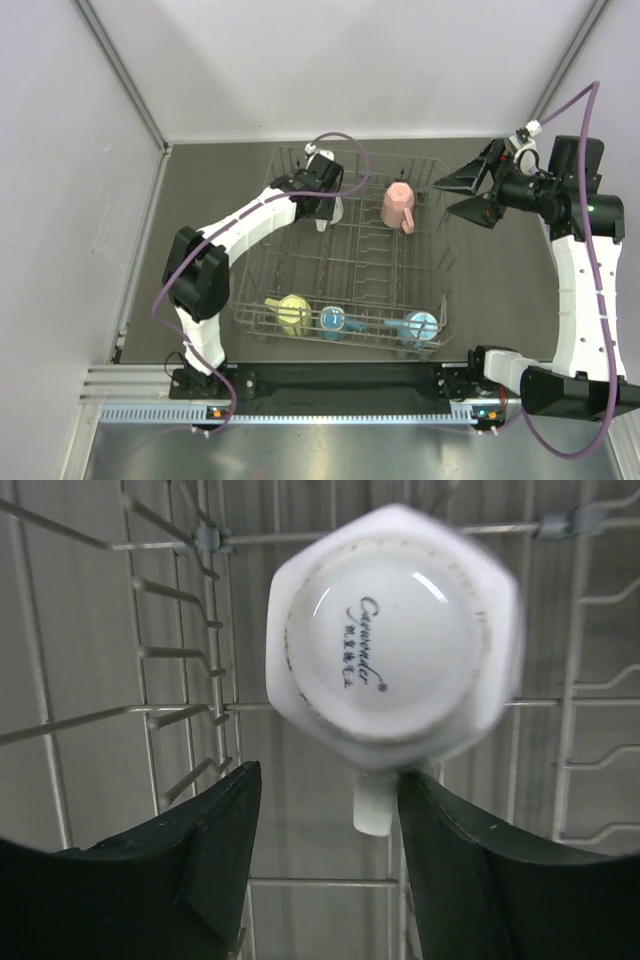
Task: Load the cups into the dish rack
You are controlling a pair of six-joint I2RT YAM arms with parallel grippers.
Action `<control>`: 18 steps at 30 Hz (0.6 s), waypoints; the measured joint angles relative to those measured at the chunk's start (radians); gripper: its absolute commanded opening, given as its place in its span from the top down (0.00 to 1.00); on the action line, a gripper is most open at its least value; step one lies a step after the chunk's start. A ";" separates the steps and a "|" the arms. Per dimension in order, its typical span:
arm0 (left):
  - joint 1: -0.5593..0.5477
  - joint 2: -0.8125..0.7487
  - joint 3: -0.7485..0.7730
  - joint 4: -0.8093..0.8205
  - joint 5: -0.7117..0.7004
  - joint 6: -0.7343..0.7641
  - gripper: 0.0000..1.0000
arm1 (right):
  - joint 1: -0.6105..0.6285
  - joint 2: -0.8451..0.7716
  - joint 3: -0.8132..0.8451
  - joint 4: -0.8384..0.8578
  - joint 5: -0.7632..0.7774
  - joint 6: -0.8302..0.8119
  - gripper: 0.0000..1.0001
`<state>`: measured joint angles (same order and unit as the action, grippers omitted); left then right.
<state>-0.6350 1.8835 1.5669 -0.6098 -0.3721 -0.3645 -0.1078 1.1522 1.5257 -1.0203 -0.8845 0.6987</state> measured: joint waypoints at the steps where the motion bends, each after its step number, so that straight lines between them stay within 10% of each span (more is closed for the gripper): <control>1: 0.000 -0.010 0.008 -0.005 0.000 -0.003 0.37 | 0.000 0.000 0.000 0.000 0.001 0.000 0.11; 18: 0.024 -0.279 0.066 -0.005 0.080 -0.137 0.28 | 0.000 0.010 -0.027 -0.078 0.252 -0.134 0.10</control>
<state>-0.6109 1.6047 1.6329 -0.6144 -0.2924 -0.5014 -0.1078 1.1622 1.4990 -1.0985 -0.6327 0.5644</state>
